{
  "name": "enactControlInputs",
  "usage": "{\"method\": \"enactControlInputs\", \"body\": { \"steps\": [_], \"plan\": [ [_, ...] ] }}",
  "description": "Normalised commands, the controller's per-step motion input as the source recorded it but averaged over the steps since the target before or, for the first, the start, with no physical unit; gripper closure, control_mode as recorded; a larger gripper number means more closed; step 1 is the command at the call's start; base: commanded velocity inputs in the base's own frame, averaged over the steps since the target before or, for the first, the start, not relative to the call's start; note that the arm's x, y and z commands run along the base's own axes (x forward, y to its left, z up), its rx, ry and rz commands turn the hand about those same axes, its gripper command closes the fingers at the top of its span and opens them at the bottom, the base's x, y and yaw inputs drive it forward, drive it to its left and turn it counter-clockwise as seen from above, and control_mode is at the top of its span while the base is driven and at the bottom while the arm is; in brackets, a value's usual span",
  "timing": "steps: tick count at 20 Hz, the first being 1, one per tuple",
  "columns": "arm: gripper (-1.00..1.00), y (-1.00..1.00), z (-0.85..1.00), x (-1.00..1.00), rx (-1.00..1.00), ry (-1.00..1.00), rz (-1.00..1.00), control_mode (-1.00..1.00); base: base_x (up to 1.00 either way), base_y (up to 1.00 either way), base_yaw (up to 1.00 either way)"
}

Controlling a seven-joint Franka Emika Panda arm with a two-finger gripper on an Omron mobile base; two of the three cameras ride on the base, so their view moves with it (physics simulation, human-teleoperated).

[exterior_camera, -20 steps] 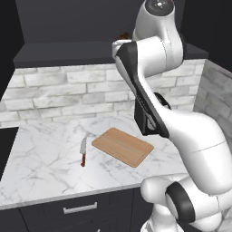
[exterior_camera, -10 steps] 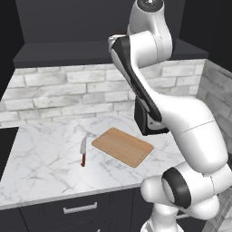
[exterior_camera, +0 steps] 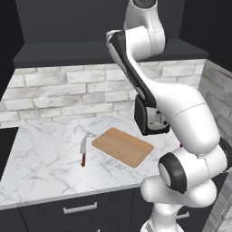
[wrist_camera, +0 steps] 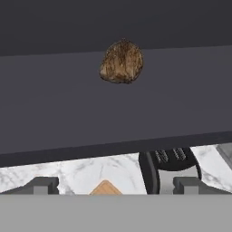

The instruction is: Pick the bread, place it on the cutting board, pick the jam, place it on the counter, and close the cabinet.

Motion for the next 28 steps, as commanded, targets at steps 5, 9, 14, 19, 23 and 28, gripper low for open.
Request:
{"method": "enactControlInputs", "body": {
  "steps": [5, 9, 14, 19, 23, 28],
  "plan": [
    [-1.0, 0.0, 0.06, 0.42, 0.0, 0.0, 0.0, -1.0, 0.0, 0.0, 0.0],
    [-1.0, 0.0, 0.02, 0.37, 0.0, 0.0, 0.0, -1.0, 0.0, 0.0, 0.0],
    [-1.0, -0.02, 0.0, 0.34, 0.0, -0.02, 0.0, -1.0, 0.0, 0.0, 0.0],
    [-1.0, -0.07, 0.0, 0.34, 0.0, 0.0, -0.03, -1.0, 0.0, 0.0, 0.0],
    [-1.0, -0.06, 0.0, 0.37, 0.0, 0.0, -0.04, -1.0, 0.0, 0.0, 0.0],
    [-1.0, -0.05, 0.0, 0.43, 0.0, 0.0, -0.03, -1.0, 0.0, 0.0, 0.0]
  ]
}}
